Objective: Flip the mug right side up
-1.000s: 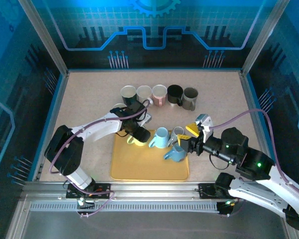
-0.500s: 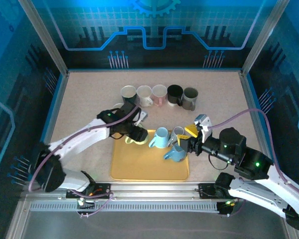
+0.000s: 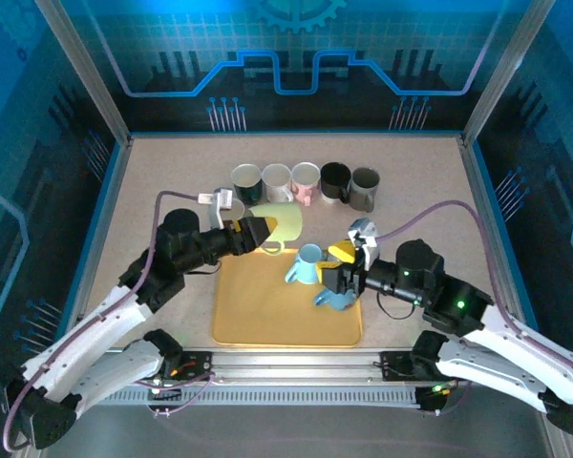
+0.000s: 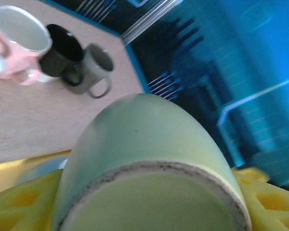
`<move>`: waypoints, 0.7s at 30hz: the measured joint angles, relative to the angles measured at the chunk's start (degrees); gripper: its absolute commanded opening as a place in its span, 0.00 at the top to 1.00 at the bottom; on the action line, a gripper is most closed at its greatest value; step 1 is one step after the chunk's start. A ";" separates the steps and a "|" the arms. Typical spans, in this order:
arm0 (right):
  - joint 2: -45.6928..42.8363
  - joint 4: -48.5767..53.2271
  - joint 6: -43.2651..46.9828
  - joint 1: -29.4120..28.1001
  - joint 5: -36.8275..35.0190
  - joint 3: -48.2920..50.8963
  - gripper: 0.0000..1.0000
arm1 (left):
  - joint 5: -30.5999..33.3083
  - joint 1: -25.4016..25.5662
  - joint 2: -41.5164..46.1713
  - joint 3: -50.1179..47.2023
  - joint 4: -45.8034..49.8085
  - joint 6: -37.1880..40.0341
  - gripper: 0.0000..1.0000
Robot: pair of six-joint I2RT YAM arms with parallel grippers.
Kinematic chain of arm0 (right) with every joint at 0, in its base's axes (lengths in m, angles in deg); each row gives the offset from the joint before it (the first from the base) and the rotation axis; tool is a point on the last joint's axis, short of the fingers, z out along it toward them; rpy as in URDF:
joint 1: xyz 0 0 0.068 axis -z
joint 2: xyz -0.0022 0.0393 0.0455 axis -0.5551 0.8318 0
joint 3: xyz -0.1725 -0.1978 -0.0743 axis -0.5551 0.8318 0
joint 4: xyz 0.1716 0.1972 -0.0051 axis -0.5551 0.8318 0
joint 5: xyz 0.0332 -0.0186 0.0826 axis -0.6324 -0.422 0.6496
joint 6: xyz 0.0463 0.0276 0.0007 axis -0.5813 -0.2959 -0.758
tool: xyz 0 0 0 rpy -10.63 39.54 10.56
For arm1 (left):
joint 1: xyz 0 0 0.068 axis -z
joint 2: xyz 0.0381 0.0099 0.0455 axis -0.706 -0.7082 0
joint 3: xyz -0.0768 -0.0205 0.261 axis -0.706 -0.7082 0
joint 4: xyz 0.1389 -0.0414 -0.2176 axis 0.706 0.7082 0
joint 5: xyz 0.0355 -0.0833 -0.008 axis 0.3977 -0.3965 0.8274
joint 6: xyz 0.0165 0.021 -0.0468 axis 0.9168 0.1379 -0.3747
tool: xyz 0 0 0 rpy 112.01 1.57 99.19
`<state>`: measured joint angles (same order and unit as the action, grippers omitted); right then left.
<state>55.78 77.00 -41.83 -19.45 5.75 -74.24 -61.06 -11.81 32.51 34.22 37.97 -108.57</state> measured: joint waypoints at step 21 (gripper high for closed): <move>16.31 -36.06 -27.65 12.24 21.38 4.09 0.30 | -6.25 0.07 -6.64 -6.45 -45.20 -28.11 0.58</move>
<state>72.09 40.94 -69.48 -7.21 27.13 -70.15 -67.31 -11.74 25.86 27.77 -7.23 -136.68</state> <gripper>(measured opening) 0.753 0.667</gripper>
